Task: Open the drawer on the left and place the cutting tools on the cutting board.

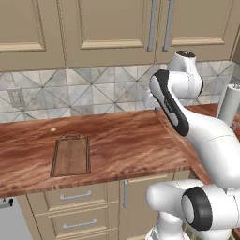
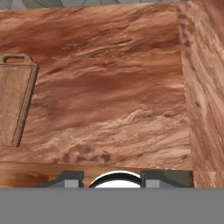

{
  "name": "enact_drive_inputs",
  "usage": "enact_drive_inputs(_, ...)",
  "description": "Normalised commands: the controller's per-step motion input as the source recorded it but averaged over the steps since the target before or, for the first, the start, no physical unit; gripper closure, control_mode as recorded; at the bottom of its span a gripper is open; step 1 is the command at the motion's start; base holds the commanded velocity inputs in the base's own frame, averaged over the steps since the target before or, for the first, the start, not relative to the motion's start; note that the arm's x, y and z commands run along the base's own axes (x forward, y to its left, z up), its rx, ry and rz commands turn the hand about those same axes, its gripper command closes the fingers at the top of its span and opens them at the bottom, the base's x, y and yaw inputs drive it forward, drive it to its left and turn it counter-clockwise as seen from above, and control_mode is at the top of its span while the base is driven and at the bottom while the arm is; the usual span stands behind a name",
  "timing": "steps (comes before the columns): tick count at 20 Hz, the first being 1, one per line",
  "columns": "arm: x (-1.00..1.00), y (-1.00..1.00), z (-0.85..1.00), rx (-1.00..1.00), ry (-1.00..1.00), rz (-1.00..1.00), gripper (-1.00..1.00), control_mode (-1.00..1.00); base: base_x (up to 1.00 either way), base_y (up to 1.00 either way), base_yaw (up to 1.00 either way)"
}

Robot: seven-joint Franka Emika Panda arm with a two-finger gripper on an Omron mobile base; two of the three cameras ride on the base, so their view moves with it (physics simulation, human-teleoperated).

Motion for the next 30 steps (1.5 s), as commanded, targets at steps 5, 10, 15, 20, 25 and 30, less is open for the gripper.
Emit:
enact_drive_inputs(5,-0.58,0.4,-0.16,-0.12,-0.07,0.09,-1.0,-1.0,0.0,0.0,0.0)
enact_drive_inputs(10,-1.0,1.0,-0.62,-0.43,-0.12,0.27,-1.0,-1.0,0.0,0.0,0.0)
enact_drive_inputs(15,-0.93,1.0,-0.72,-0.45,-0.07,0.34,-1.0,-1.0,0.0,0.0,0.0)
enact_drive_inputs(20,-0.66,1.0,-0.58,-0.4,0.0,0.35,-1.0,-1.0,0.0,0.0,0.0)
enact_drive_inputs(25,-0.28,0.77,-0.37,-0.34,0.04,0.23,-1.0,-1.0,0.0,0.0,0.0)
enact_drive_inputs(30,-0.17,0.78,-0.63,-0.37,0.13,0.24,-1.0,-1.0,0.0,0.0,0.0)
